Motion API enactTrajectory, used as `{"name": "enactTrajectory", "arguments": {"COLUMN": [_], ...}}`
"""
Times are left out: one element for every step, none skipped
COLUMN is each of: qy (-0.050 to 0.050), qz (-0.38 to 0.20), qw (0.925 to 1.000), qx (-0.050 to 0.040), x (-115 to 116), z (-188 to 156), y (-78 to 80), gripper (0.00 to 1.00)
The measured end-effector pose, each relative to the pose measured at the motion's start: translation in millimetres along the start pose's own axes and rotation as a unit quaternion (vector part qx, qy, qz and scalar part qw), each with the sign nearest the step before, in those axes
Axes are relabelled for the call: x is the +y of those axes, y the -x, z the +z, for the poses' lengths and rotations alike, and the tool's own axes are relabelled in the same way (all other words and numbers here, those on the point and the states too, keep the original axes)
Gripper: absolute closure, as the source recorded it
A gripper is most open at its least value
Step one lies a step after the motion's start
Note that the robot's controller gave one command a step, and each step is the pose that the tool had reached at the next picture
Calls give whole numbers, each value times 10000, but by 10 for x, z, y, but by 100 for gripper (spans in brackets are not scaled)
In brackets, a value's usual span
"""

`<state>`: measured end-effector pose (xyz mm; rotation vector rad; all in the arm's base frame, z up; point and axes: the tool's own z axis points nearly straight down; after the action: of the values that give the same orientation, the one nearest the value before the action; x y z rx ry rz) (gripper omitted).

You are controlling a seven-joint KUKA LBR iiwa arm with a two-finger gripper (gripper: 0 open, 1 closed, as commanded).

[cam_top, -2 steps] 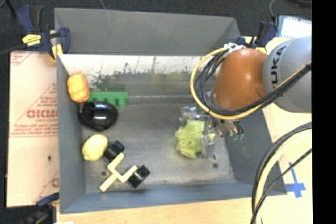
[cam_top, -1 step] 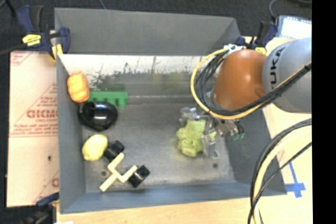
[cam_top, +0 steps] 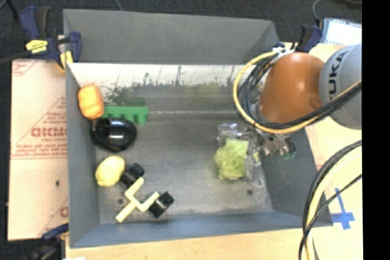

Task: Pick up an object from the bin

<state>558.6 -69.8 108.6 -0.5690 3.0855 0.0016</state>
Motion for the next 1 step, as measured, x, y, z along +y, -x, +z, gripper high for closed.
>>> {"name": "enactTrajectory", "arguments": {"qy": [-52], "qz": [-606], "qw": [9981], "qx": [-65], "x": [-87], "z": [-227], "y": [-32], "gripper": [0]}}
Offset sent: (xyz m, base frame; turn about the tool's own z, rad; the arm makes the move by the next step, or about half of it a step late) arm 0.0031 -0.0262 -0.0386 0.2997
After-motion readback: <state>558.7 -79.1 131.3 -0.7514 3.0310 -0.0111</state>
